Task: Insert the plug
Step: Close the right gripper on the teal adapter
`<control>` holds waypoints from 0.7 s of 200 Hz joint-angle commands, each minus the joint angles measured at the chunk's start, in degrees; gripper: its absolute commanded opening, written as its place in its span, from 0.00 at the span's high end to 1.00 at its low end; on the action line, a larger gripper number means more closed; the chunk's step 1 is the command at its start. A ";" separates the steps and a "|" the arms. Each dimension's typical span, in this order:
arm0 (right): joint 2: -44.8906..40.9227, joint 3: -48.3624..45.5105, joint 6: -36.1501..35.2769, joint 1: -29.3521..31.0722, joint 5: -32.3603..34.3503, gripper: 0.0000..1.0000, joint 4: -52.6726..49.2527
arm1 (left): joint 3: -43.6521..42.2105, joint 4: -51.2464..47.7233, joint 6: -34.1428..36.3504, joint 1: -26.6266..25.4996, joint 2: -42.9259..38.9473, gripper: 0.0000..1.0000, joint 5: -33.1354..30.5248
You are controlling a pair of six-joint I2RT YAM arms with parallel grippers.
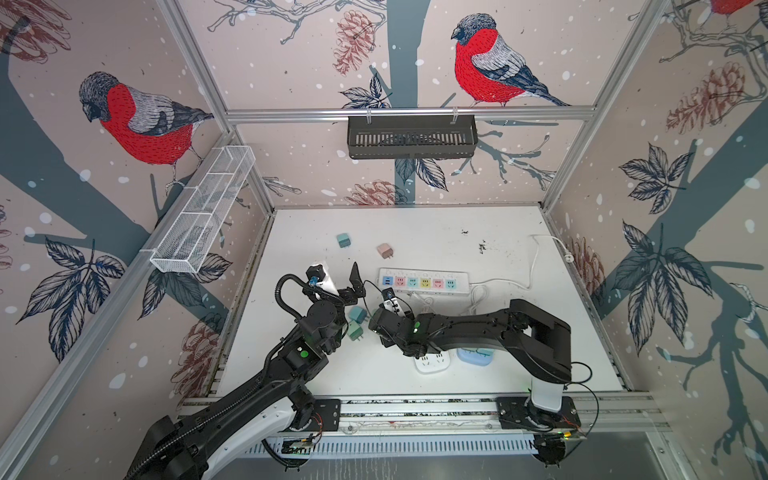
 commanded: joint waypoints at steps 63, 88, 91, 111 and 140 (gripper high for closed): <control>-1.37 -3.31 0.90 -1.45 1.83 0.36 -0.52 | 0.26 0.79 0.22 0.21 -0.59 0.01 -1.09; -1.31 -3.46 0.90 -1.35 1.40 0.36 0.04 | 0.09 0.60 -0.24 0.15 -1.09 0.01 -1.96; -1.28 -3.43 0.90 -1.36 1.32 0.36 0.10 | 0.10 0.62 -0.16 0.15 -1.10 0.01 -1.89; -0.27 -2.81 0.57 -1.37 1.01 0.36 0.44 | 0.10 0.58 -0.14 0.14 -1.01 0.01 -1.64; 1.99 -1.15 0.06 -1.37 0.80 0.37 -0.14 | 0.18 1.32 1.21 0.18 -0.35 0.01 1.39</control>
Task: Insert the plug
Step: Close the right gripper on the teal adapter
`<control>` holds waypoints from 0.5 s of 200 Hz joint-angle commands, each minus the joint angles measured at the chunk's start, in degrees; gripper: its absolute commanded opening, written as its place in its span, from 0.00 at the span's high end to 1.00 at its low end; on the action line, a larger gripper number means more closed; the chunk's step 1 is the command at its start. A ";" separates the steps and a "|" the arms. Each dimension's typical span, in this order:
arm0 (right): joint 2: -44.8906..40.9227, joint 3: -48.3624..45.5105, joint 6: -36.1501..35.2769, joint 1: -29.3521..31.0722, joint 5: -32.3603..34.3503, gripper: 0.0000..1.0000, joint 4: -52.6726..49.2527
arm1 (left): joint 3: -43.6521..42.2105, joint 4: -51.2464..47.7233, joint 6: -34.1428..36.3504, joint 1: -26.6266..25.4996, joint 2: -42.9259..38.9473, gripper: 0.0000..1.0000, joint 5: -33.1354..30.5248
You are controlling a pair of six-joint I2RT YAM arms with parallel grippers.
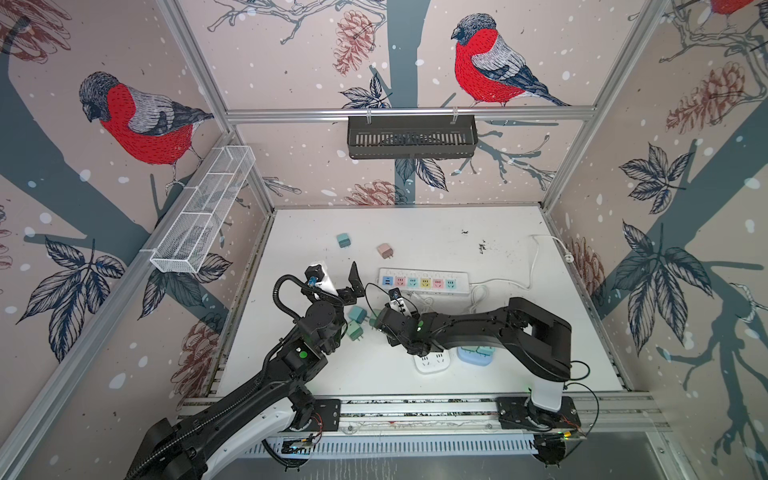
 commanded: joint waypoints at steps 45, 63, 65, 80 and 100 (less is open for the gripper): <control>3.00 1.73 -0.28 -0.26 -0.04 0.36 -0.11 | 1.04 0.74 0.82 0.15 1.84 0.01 3.69; 3.40 1.75 -0.28 -0.39 -0.12 0.37 -0.04 | 1.13 0.67 0.79 0.15 1.83 0.01 3.77; 3.42 1.75 -0.24 -0.46 -0.07 0.37 -0.02 | 1.13 0.59 0.82 0.19 1.83 0.01 3.77; 3.47 1.68 -0.20 -0.53 -0.07 0.39 0.00 | 1.13 0.62 0.83 0.15 1.74 0.01 3.80; 3.17 1.40 -0.20 -0.64 0.08 0.43 -0.04 | 1.09 0.57 0.81 0.17 1.54 0.01 3.79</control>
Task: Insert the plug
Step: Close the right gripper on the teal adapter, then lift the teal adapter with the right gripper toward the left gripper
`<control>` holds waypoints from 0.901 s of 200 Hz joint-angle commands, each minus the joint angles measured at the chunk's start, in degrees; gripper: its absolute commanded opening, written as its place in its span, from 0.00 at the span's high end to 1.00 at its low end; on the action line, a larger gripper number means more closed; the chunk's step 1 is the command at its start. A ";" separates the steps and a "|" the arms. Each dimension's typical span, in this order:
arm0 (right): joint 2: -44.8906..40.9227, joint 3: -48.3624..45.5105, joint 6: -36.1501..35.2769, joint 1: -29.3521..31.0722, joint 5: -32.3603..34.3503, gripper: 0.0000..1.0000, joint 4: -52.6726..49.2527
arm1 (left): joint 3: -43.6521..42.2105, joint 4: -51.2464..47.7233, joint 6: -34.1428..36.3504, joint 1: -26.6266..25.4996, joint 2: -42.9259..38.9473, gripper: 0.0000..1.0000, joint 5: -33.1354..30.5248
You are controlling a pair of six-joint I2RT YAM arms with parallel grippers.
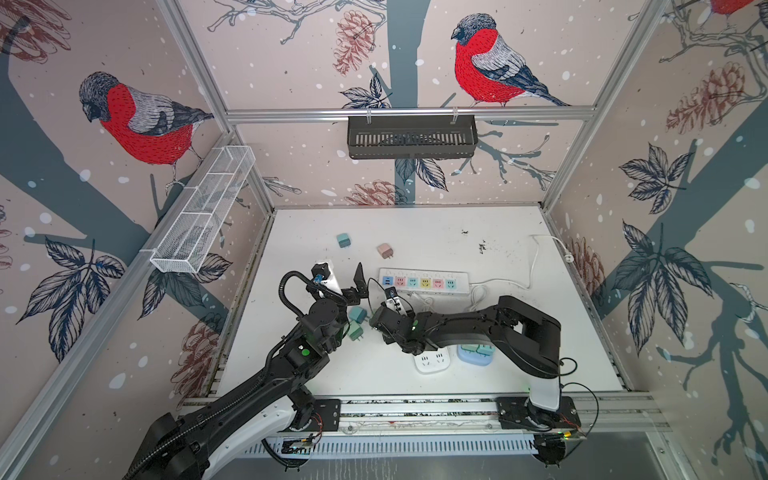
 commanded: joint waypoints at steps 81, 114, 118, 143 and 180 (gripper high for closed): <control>-0.36 -1.52 -0.26 -0.57 -0.23 0.49 -2.16 | 0.45 0.77 0.33 0.15 -0.15 0.01 0.72; 0.21 -1.22 -0.26 -0.86 -0.65 0.43 -1.94 | 0.28 0.78 -0.10 0.15 -0.40 0.01 -0.41; 0.28 -1.16 -0.26 -0.87 -0.67 0.43 -1.94 | 0.30 0.83 -0.30 0.15 -0.46 0.01 -0.67; 0.48 -1.03 -0.44 -0.83 -0.76 0.49 -2.04 | 0.31 0.64 -1.25 0.15 -0.64 0.01 -2.46; -0.75 -1.79 -0.87 -0.79 -0.67 0.69 -1.57 | 0.91 -0.33 -1.47 0.15 -0.51 0.01 -1.31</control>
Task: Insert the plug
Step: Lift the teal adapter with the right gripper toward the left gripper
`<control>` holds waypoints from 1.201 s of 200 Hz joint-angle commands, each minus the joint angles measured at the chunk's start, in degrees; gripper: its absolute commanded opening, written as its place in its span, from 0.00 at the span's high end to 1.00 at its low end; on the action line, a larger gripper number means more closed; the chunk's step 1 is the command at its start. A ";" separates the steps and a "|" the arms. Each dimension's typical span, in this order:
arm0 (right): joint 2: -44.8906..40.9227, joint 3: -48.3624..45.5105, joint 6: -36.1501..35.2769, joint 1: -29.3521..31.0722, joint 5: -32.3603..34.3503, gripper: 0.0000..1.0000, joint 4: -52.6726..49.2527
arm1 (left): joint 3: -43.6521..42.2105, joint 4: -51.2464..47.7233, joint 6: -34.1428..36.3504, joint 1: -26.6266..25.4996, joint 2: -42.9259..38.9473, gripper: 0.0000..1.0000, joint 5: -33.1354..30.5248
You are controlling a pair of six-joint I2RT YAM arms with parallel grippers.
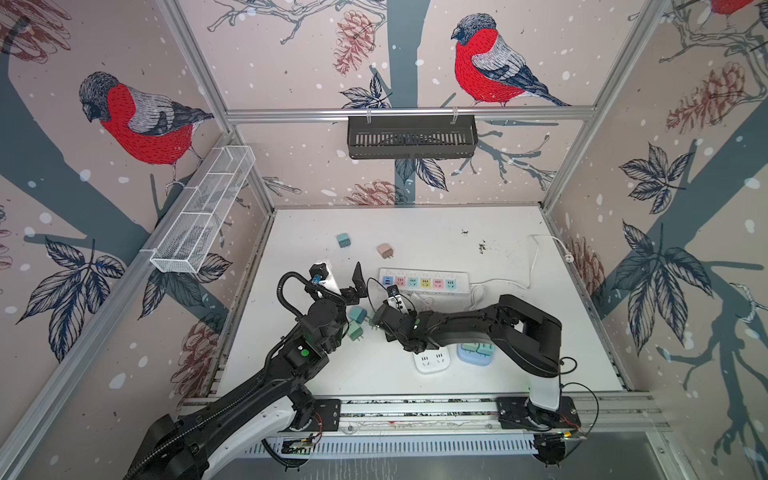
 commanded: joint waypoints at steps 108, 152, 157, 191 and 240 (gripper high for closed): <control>-33.44 -18.29 -8.02 0.60 8.58 0.90 2.08 | 8.48 -11.29 -16.98 0.12 -0.41 0.01 -0.91; -49.99 -29.28 -20.56 0.51 11.62 0.96 16.45 | 15.07 -9.80 -6.31 0.06 4.11 0.01 15.72; -51.61 -30.41 -23.45 0.50 11.25 0.96 19.41 | 15.61 -10.39 -6.79 0.08 4.30 0.01 16.24; -59.58 -36.73 -42.93 -0.40 8.11 0.94 39.65 | 14.39 -12.07 -8.62 0.13 3.93 0.02 8.91; -57.34 -37.85 -68.50 -13.92 -19.09 0.97 61.43 | 12.47 -12.11 -3.38 0.15 2.44 0.02 9.46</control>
